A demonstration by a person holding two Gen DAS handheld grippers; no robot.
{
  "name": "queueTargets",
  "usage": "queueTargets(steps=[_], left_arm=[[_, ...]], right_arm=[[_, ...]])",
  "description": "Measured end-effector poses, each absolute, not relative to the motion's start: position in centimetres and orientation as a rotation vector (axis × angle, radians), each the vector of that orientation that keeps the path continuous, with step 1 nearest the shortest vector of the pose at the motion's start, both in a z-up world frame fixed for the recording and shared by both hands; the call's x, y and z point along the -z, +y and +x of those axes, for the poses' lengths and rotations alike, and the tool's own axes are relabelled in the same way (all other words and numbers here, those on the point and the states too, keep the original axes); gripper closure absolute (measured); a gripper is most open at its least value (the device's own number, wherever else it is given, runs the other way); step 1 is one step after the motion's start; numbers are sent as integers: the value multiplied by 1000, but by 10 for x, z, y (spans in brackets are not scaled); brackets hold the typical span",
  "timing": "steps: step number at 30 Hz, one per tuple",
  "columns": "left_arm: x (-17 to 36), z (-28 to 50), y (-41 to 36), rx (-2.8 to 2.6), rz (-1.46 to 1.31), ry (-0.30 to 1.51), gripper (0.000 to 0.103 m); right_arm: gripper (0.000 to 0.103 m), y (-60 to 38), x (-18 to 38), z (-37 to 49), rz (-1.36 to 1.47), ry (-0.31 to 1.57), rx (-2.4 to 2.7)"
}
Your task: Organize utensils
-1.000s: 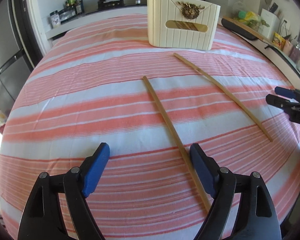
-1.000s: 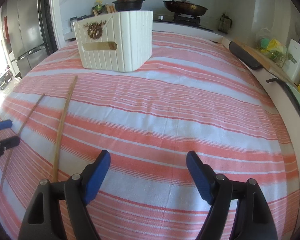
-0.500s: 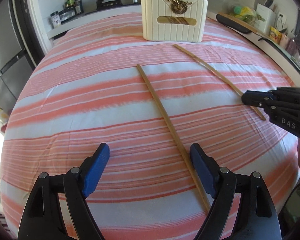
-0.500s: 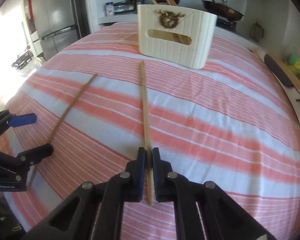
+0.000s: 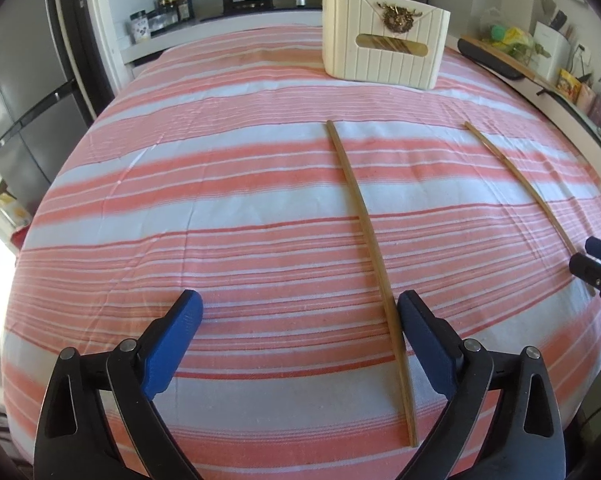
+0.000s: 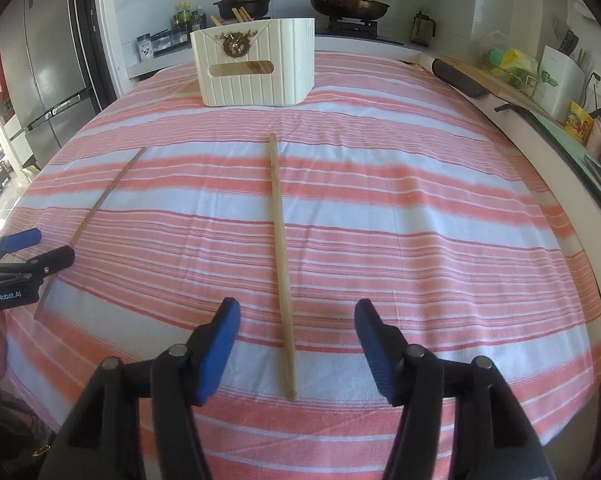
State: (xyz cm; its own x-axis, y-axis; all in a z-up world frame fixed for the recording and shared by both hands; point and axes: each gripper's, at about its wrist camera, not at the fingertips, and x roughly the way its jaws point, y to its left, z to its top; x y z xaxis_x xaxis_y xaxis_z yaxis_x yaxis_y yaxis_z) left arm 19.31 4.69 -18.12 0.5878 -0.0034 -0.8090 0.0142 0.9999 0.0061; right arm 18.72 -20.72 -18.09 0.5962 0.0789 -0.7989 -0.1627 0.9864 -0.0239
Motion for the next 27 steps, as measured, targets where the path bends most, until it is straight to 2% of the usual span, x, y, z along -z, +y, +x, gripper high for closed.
queueTargets(steps=[27], left_arm=[[182,194,49,3,5,954,1]], right_arm=[[39,-202,189,192,-121,901,-155]])
